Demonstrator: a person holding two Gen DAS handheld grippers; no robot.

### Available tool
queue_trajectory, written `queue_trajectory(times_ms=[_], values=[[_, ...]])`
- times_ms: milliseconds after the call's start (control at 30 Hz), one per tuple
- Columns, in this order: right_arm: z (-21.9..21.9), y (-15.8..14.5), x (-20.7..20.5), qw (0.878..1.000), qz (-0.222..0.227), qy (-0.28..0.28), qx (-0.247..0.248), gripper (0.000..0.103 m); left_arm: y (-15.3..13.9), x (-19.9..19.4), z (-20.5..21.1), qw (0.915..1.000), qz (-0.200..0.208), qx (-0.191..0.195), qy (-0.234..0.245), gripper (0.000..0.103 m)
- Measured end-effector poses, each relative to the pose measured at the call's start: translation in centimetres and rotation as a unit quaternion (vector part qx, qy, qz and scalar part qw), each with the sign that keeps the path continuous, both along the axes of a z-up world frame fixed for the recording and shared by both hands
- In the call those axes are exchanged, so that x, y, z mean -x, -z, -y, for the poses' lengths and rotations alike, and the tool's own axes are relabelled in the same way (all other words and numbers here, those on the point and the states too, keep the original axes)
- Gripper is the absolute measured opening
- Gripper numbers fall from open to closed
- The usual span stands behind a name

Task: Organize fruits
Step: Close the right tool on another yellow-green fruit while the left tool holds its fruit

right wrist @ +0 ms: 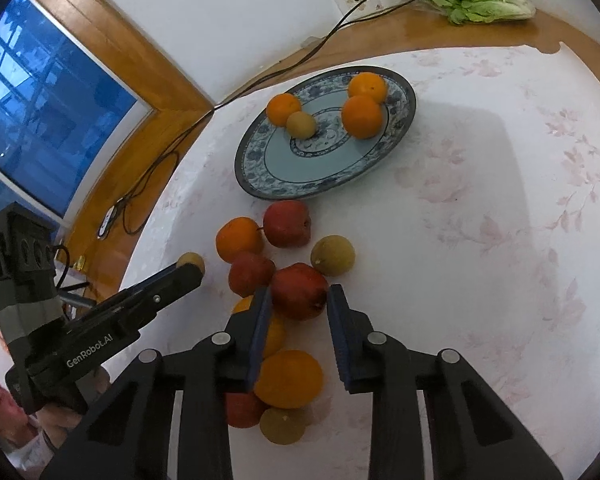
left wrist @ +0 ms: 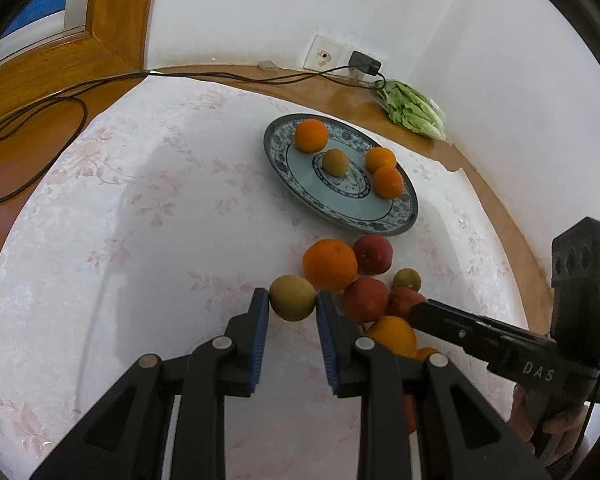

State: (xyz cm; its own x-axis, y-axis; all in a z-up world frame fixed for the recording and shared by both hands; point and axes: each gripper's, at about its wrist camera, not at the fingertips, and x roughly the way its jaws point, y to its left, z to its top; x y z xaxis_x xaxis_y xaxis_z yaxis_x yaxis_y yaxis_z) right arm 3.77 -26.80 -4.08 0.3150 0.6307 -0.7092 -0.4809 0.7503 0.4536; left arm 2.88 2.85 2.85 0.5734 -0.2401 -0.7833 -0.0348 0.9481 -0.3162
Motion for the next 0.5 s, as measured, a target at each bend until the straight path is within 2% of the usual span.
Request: queue_trajectory(times_ms=[267,500], values=[[0.5,-0.8,0.3,1.0,0.019,0.005,-0.004,0.019,-0.2,0.1,0.0,1.0,0.001,-0.002,0.001,0.025],[1.1,-1.2,0.4,0.999,0.03,0.016,0.001,0.018,-0.3,0.1,0.1,1.0,0.002,-0.003,0.002,0.025]])
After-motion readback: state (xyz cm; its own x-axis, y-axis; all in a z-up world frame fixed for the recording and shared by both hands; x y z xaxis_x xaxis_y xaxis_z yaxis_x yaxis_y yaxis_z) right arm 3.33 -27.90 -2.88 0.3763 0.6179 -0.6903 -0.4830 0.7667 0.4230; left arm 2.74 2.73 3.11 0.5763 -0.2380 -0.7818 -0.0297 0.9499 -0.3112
